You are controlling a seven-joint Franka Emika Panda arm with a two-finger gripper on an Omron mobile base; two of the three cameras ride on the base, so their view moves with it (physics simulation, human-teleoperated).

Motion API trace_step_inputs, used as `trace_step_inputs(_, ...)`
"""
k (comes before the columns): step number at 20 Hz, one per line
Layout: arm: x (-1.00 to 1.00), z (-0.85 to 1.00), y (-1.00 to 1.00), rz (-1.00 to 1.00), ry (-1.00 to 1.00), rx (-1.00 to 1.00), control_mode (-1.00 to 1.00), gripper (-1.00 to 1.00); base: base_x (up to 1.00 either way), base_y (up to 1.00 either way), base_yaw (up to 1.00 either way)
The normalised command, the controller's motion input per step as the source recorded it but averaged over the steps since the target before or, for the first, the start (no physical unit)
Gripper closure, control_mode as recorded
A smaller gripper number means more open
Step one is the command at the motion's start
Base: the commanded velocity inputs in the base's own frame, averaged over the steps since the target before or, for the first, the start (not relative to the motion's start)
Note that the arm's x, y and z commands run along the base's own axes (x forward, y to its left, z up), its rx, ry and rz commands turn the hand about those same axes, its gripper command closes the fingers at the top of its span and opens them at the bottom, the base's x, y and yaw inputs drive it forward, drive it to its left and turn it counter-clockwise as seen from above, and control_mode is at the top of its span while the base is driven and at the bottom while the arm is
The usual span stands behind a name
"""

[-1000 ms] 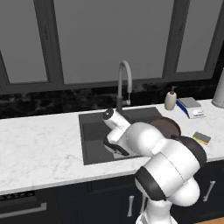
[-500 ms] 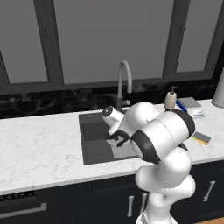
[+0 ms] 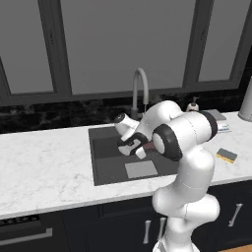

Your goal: Pick the pan and sponge and place them into the sink. Then turn on the water.

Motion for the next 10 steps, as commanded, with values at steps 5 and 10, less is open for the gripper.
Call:
trace_step_inputs(5,-0.05,-0.59,0.22,-0.27,-0.02,0.0,-1.0,1.0,0.0,0.0,0.0)
trace_step_inputs(10,-0.09,-0.57,0.73,-0.21,-0.09,-0.01,-1.0,1.0,0.0,0.0,0.0)
